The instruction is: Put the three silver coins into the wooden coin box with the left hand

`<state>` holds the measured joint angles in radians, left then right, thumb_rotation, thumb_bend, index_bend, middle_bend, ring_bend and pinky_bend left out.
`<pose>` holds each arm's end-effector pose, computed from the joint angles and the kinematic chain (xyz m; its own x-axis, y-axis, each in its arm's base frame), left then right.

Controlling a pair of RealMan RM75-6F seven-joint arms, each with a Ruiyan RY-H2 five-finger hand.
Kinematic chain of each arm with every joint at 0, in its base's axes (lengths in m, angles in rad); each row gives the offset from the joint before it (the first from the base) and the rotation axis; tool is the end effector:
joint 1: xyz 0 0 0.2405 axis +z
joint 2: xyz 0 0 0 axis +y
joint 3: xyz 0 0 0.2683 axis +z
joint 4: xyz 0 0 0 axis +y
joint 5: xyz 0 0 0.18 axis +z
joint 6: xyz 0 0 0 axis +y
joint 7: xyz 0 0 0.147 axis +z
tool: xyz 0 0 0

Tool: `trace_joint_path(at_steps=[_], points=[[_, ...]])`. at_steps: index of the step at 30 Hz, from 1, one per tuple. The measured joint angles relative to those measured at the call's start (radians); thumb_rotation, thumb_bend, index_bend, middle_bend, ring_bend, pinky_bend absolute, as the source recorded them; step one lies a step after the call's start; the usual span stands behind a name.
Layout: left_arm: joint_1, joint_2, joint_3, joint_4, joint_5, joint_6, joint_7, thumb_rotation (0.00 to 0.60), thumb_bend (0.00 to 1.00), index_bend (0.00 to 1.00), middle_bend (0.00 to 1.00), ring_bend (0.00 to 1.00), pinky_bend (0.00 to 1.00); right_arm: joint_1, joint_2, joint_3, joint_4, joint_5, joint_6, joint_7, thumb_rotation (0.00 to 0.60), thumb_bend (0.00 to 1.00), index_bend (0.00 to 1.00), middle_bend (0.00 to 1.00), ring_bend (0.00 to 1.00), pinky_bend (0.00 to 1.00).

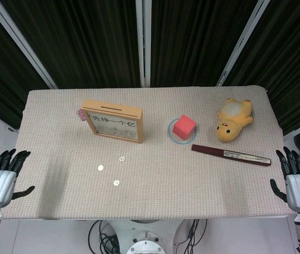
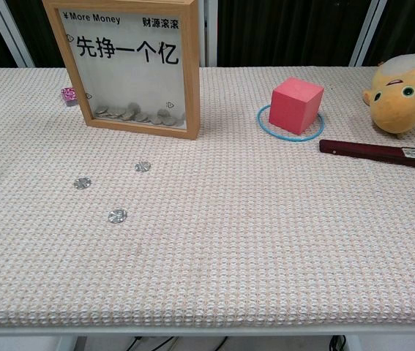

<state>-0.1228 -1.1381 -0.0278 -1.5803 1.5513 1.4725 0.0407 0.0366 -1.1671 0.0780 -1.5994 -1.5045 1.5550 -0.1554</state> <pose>-0.3033 0.1902 0.1807 0.4501 0.0161 0.8929 0.8897 -0.0933 -0.4468 -0.3118 -0.1720 0.1908 0.5020 0.0700 0.8620 -0.8649 0.0411 0.5003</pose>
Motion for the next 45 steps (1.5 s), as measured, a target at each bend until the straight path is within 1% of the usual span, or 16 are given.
trace_joint_path(at_steps=[6,8,13,16,19,21,28,33,37,41,45], points=[[-0.003,0.0,0.003,-0.006,0.006,-0.001,0.003,0.6,0.03,0.1,0.1,0.0,0.06,-0.001,-0.001,0.006,0.008,0.004,0.005,0.009,0.6,0.29,0.0,0.0,0.0,0.0],[-0.005,-0.003,0.005,-0.004,0.017,-0.001,-0.001,0.6,0.03,0.11,0.1,0.0,0.08,-0.001,0.002,0.006,0.009,0.005,0.003,0.012,0.6,0.29,0.0,0.0,0.0,0.0],[-0.019,-0.018,0.014,0.024,0.089,0.016,-0.029,0.6,0.04,0.18,0.16,0.07,0.18,-0.003,0.005,0.006,0.003,0.002,0.006,0.022,0.6,0.3,0.0,0.0,0.0,0.0],[-0.042,-0.04,0.017,0.05,0.134,0.019,-0.041,0.6,0.05,0.18,0.17,0.07,0.19,-0.003,0.01,0.007,0.0,-0.004,0.011,0.024,0.6,0.3,0.0,0.0,0.0,0.0],[-0.068,-0.055,0.016,0.055,0.138,-0.013,-0.045,0.6,0.05,0.17,0.17,0.07,0.18,-0.003,0.015,0.01,0.001,-0.004,0.013,0.031,0.6,0.3,0.0,0.0,0.0,0.0],[-0.093,-0.069,0.013,0.056,0.133,-0.054,-0.052,0.6,0.05,0.17,0.17,0.07,0.19,-0.002,0.02,0.008,0.003,-0.003,0.006,0.039,0.6,0.3,0.0,0.0,0.0,0.0],[-0.199,-0.187,-0.006,0.103,0.124,-0.177,-0.068,0.6,0.06,0.17,0.17,0.07,0.19,0.002,0.038,0.008,0.0,0.019,-0.02,0.056,0.6,0.3,0.0,0.0,0.0,0.0],[-0.257,-0.285,-0.012,0.174,0.109,-0.25,-0.095,0.6,0.07,0.18,0.17,0.07,0.17,0.0,0.045,0.013,-0.003,0.023,-0.013,0.059,0.6,0.3,0.0,0.0,0.0,0.0],[-0.279,-0.343,-0.008,0.242,0.099,-0.275,-0.123,0.6,0.08,0.21,0.17,0.06,0.15,-0.003,0.051,0.017,-0.004,0.027,-0.008,0.066,0.6,0.3,0.0,0.0,0.0,0.0],[-0.29,-0.398,0.0,0.305,0.094,-0.276,-0.149,0.6,0.13,0.27,0.17,0.06,0.15,-0.003,0.055,0.019,-0.006,0.032,-0.01,0.068,0.6,0.3,0.0,0.0,0.0,0.0],[-0.304,-0.42,0.007,0.335,0.09,-0.285,-0.202,0.6,0.16,0.32,0.17,0.06,0.14,-0.001,0.059,0.021,-0.01,0.033,-0.014,0.073,0.6,0.3,0.0,0.0,0.0,0.0]])
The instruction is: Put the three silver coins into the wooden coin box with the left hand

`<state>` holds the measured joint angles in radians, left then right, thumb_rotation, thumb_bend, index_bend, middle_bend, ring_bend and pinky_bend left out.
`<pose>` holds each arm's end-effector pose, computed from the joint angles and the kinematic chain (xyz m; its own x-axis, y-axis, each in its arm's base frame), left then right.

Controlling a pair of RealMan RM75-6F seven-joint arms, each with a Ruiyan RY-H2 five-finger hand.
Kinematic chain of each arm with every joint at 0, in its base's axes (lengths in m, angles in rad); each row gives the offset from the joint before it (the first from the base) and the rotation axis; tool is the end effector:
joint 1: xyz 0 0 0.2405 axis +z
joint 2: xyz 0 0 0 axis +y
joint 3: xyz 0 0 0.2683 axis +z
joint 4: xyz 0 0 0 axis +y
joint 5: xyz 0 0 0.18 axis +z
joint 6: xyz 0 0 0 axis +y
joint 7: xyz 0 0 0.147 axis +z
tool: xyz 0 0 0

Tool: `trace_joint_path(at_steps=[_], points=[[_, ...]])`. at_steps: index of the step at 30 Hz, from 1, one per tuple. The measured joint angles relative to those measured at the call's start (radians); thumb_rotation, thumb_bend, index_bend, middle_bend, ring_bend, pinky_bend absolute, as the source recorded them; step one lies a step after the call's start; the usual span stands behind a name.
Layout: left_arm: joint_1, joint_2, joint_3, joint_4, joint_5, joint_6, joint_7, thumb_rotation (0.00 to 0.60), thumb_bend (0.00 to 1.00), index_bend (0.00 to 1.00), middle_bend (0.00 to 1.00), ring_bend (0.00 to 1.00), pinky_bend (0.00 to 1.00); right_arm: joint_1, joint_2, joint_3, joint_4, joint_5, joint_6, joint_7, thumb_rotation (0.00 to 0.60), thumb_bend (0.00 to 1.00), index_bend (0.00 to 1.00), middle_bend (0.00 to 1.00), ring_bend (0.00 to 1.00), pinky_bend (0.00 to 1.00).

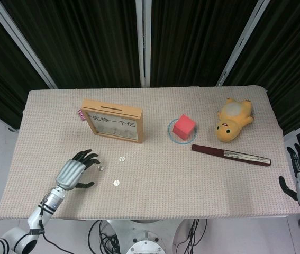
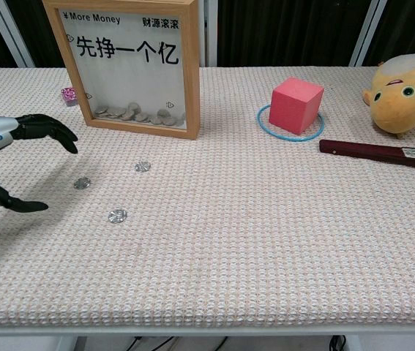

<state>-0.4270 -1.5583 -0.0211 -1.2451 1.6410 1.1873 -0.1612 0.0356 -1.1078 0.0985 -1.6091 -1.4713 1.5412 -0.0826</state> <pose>-0.2486 0.2677 0.0219 0.3105 0.2546 0.9158 0.8917 -0.4119 -0.1878 -0.3165 -0.1750 0.2120 0.4796 0.0779 0.8740 -0.8772 0.0693 0.4752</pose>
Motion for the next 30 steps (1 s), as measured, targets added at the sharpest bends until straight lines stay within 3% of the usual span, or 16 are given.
trace_joint_path(at_steps=[15,30], points=[[-0.047,-0.08,0.01,0.1,-0.041,-0.054,-0.005,0.6,0.28,0.33,0.17,0.06,0.13,-0.004,0.012,-0.003,-0.011,0.004,-0.002,0.005,0.6,0.3,0.0,0.0,0.0,0.0],[-0.056,-0.078,0.018,0.103,-0.083,-0.077,0.017,0.6,0.28,0.38,0.17,0.06,0.13,0.005,0.011,0.0,-0.019,0.013,-0.018,-0.011,0.6,0.31,0.0,0.0,0.0,0.0]])
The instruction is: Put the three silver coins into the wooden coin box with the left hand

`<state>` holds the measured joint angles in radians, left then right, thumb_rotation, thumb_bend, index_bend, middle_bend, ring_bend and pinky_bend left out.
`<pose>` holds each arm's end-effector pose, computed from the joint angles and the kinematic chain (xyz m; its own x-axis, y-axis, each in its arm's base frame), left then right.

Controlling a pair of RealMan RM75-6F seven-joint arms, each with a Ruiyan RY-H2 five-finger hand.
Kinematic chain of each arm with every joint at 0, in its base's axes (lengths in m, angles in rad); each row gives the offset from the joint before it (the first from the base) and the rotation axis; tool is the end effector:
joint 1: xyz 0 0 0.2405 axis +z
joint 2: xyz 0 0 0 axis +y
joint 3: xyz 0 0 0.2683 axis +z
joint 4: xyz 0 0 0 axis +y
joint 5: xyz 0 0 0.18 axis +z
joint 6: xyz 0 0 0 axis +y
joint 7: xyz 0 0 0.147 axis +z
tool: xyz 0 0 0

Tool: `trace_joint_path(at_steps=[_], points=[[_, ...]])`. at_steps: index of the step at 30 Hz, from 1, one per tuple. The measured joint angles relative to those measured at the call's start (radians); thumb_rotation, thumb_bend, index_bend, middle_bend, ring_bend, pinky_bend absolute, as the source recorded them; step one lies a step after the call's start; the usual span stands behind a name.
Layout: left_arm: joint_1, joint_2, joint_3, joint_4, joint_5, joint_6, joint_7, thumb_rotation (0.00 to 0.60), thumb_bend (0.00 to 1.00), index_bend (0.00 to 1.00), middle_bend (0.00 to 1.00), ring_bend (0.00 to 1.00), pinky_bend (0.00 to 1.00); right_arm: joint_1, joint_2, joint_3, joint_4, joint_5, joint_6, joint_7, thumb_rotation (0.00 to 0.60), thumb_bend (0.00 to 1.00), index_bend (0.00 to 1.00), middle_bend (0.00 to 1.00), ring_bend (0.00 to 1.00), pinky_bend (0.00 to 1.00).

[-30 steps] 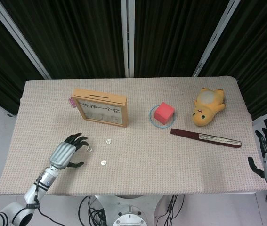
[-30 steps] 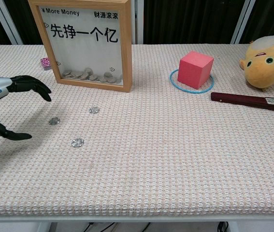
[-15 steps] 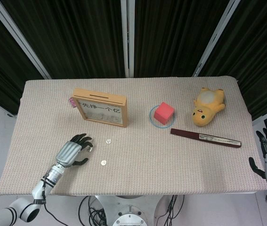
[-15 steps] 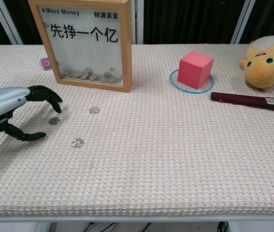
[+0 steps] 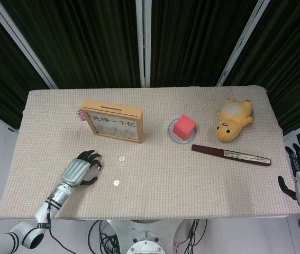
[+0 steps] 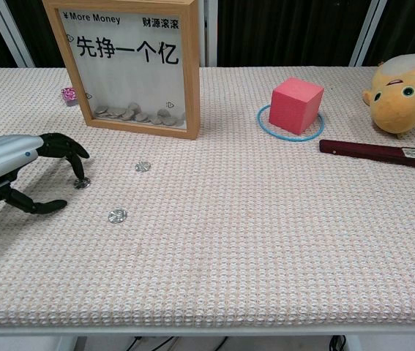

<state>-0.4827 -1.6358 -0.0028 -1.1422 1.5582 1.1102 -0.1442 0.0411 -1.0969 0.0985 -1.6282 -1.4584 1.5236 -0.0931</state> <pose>-0.2544 0.2827 -0.0053 0.3578 0.3043 0.8828 0.8949 -0.3818 -0.2311 -0.3155 -0.1768 0.2122 0.4803 0.0611 0.8750 -0.8764 0.0744 0.4758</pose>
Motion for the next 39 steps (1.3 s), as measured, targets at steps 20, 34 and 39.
trace_joint_path(at_steps=[20,34,39], points=[[-0.018,-0.025,0.003,0.035,-0.018,-0.017,-0.02,0.6,0.28,0.4,0.17,0.06,0.13,0.005,-0.007,0.007,0.008,0.025,-0.015,0.004,0.6,0.32,0.0,0.0,0.0,0.0],[-0.03,-0.05,0.001,0.069,-0.027,-0.024,-0.03,0.6,0.28,0.45,0.17,0.06,0.13,0.005,-0.014,0.015,0.031,0.062,-0.031,0.015,0.6,0.32,0.0,0.0,0.0,0.0],[-0.035,-0.054,0.001,0.074,-0.025,-0.025,-0.03,0.6,0.28,0.45,0.17,0.06,0.13,0.004,-0.015,0.015,0.033,0.061,-0.03,0.017,0.6,0.32,0.0,0.0,0.0,0.0]])
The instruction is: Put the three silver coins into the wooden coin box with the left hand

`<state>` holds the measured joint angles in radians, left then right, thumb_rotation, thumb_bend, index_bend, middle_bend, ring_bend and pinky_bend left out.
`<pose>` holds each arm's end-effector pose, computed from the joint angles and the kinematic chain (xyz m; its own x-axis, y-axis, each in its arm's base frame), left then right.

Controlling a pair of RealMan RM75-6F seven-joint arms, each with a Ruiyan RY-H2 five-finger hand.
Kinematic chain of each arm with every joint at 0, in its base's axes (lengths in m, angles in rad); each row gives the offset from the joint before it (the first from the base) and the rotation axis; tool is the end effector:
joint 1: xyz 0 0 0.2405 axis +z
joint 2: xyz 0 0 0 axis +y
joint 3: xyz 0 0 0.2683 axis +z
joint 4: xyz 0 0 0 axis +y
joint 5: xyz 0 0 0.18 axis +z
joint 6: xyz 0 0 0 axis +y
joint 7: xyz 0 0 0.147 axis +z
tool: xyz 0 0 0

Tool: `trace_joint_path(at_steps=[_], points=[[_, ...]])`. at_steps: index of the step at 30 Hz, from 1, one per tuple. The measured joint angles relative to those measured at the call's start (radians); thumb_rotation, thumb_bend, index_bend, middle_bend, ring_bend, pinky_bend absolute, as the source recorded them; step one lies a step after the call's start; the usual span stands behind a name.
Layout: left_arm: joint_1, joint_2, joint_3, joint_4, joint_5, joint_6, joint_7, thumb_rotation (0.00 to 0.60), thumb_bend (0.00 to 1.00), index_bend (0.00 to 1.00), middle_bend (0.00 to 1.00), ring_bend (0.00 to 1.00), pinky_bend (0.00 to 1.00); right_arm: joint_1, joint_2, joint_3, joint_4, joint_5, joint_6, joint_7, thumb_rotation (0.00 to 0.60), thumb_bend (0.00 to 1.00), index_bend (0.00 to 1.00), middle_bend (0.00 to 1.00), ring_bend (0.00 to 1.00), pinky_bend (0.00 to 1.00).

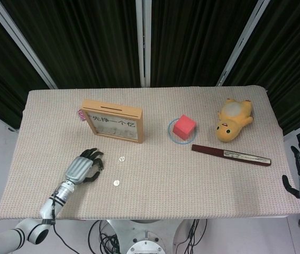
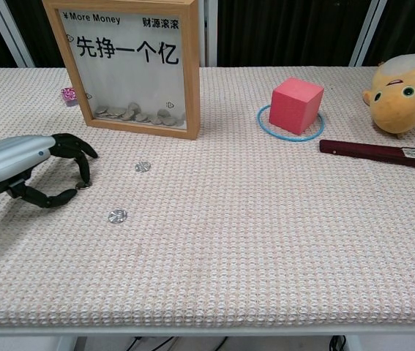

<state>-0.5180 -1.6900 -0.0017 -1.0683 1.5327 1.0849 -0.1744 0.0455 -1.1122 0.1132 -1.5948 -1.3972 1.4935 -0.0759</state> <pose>-0.2518 0.2934 -0.0199 0.3526 0.3187 0.8798 0.8993 -0.3755 -0.2244 -0.3285 -0.1802 0.2121 0.4743 0.0457 0.8792 -0.8753 0.1316 0.4654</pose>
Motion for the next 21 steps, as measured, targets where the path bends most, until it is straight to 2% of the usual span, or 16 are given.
trace_joint_path(at_steps=[10,21], points=[[-0.006,-0.007,0.003,0.014,0.005,0.004,-0.01,0.6,0.28,0.45,0.17,0.06,0.13,0.004,-0.004,-0.001,0.004,0.003,-0.009,-0.005,0.6,0.32,0.0,0.0,0.0,0.0],[-0.014,-0.008,0.01,0.023,0.014,0.006,-0.033,0.6,0.28,0.4,0.17,0.06,0.12,0.006,-0.006,-0.002,0.007,0.004,-0.012,-0.008,0.6,0.32,0.0,0.0,0.0,0.0]])
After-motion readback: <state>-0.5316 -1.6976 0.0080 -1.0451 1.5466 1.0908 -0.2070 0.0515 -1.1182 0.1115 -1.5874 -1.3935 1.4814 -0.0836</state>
